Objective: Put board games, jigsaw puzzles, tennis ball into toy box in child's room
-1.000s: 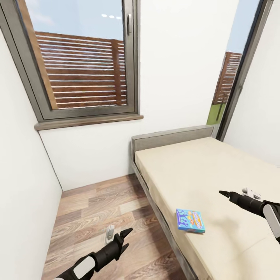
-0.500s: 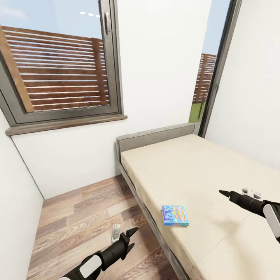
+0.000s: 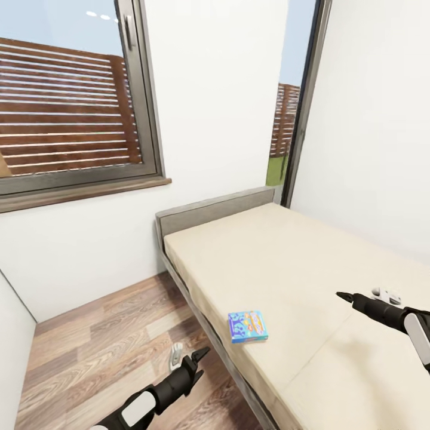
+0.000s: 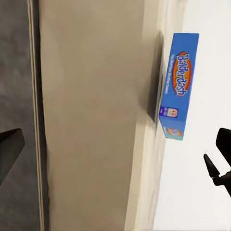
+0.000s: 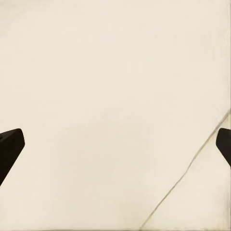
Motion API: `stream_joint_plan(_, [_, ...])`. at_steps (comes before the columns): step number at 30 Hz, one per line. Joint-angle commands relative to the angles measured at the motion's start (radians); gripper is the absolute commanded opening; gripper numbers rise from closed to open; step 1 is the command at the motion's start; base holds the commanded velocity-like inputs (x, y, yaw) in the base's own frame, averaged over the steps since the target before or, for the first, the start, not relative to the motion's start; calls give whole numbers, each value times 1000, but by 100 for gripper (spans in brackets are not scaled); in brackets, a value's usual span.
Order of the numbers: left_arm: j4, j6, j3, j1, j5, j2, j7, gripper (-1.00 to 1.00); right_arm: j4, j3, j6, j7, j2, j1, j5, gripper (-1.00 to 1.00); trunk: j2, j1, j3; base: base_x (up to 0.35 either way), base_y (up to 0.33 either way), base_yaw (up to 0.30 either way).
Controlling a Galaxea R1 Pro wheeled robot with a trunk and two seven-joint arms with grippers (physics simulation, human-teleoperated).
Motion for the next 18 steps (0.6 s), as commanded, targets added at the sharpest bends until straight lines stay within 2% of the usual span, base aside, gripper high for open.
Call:
stream_joint_plan(1, [1,7,-4,-1,10,0,-3,100,0,-2,6,3,0,-1,-1,100,0,0,-1,0,0,-139])
stream_joint_plan(6, [1,-21,-2,-1,10,14,-3,100,-1,-3,6,3,0,0,-1,100,0,0,-1,0,0,-86])
stream_joint_plan(8, [1,-32,-2,-1,10,31,-5,100,-1,-3,6,3,0,0,-1,100,0,0,-1,0,0,-51])
stream_joint_plan(14, [1,-45,-1,-1,10,62,-13,100,-1,-3,6,3,1,0,-1,100,0,0,-1,0,0,-30])
stream_joint_plan(18, [1,-49,-1,-1,10,69,-20,100,-1,-2,5,3,1,0,-1,100,0,0,-1,0,0,-15])
